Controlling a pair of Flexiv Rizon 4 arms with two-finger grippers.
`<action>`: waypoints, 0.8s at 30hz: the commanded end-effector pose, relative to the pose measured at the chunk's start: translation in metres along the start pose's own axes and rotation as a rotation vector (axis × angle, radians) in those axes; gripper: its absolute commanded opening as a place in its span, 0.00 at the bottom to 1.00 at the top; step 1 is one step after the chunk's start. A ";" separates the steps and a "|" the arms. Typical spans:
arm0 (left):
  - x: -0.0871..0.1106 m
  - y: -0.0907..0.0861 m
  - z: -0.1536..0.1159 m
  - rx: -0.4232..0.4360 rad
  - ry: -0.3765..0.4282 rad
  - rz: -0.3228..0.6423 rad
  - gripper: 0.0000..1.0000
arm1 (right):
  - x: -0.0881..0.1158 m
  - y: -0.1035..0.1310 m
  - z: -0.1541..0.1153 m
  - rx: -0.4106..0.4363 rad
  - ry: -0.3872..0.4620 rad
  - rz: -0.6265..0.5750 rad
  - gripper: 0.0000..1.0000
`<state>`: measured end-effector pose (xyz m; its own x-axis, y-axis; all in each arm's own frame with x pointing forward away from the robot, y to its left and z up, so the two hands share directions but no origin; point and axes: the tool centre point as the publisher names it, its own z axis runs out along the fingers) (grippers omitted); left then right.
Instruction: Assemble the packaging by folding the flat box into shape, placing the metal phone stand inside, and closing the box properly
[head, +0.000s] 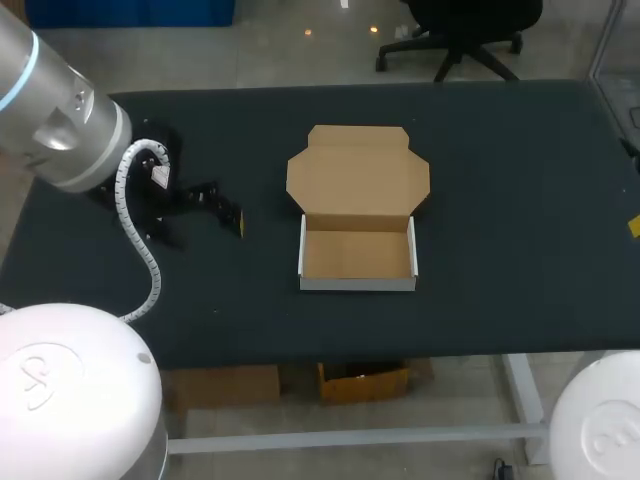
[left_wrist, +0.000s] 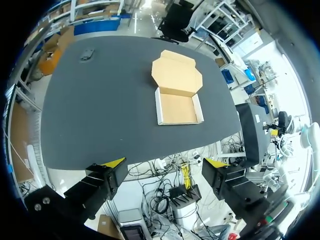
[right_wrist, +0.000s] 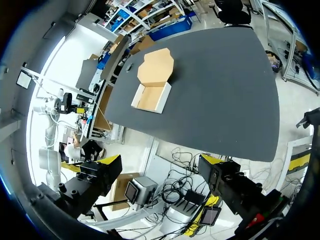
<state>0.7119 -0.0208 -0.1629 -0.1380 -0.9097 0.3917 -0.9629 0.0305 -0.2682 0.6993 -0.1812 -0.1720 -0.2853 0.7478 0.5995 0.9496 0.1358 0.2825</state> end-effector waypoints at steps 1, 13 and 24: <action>0.001 -0.004 0.002 0.000 -0.011 -0.008 1.00 | 0.001 0.000 0.000 -0.001 -0.003 0.002 1.00; -0.007 -0.012 0.011 -0.033 -0.040 -0.059 1.00 | 0.001 0.000 0.000 -0.001 -0.003 0.002 1.00; -0.015 -0.024 0.033 -0.091 -0.073 -0.098 1.00 | 0.001 0.000 0.000 -0.001 -0.003 0.002 1.00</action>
<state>0.7296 -0.0130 -0.1847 -0.0359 -0.9328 0.3587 -0.9813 -0.0350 -0.1891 0.7002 -0.1801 -0.1724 -0.2833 0.7496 0.5982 0.9500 0.1338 0.2822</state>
